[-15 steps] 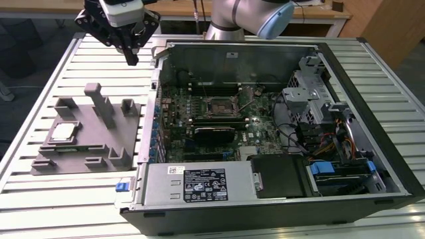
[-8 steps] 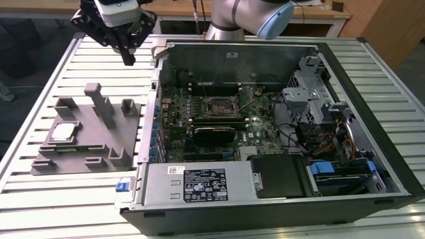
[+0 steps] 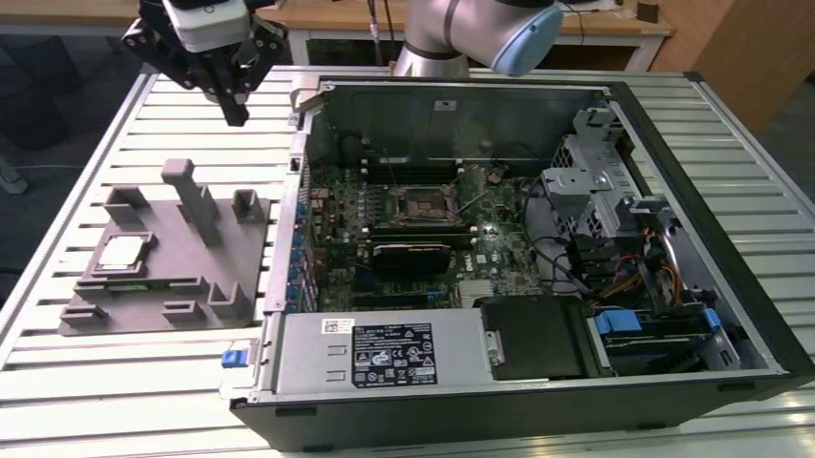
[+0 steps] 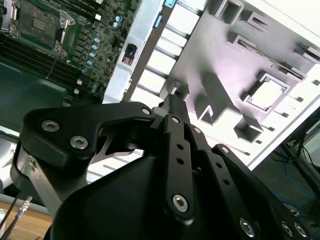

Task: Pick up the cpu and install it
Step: 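Reach for the cpu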

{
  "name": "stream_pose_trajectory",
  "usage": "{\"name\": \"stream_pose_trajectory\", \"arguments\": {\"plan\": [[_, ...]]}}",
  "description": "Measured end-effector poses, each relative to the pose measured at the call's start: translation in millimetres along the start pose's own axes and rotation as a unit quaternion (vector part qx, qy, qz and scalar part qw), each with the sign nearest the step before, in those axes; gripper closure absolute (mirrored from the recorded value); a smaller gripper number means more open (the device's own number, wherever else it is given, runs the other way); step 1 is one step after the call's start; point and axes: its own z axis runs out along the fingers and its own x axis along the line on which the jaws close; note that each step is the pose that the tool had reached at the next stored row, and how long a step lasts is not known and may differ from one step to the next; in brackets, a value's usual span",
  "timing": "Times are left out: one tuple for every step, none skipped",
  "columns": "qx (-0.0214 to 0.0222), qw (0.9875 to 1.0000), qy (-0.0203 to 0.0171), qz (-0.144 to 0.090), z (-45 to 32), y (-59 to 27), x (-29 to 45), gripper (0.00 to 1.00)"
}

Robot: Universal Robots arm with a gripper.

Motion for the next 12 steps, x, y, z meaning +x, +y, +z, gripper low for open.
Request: {"name": "stream_pose_trajectory", "arguments": {"plan": [[0.0000, 1.0000, 0.0000, 0.000, 0.1, -0.1, 1.4, 0.89], [0.0000, 1.0000, 0.0000, 0.000, 0.1, -0.2, 2.4, 0.89], [0.0000, 1.0000, 0.0000, 0.000, 0.1, -0.3, 3.4, 0.89], [0.0000, 1.0000, 0.0000, 0.000, 0.2, -0.3, 4.5, 0.89], [0.0000, 1.0000, 0.0000, 0.000, 0.3, -0.4, 5.5, 0.89], [0.0000, 1.0000, 0.0000, 0.000, 0.3, -0.5, 6.5, 0.89], [0.0000, 1.0000, 0.0000, 0.000, 0.4, -0.6, 7.4, 0.89], [0.0000, 1.0000, 0.0000, 0.000, 0.4, -0.7, 8.4, 0.89], [0.0000, 1.0000, 0.0000, 0.000, 0.5, -0.8, 9.5, 0.89], [0.0000, 1.0000, 0.0000, 0.000, 0.5, -0.8, 10.5, 0.89], [0.0000, 1.0000, 0.0000, 0.000, 0.6, -0.9, 11.5, 0.89], [0.0000, 1.0000, 0.0000, 0.000, 0.6, -1.0, 12.6, 0.89]]}}
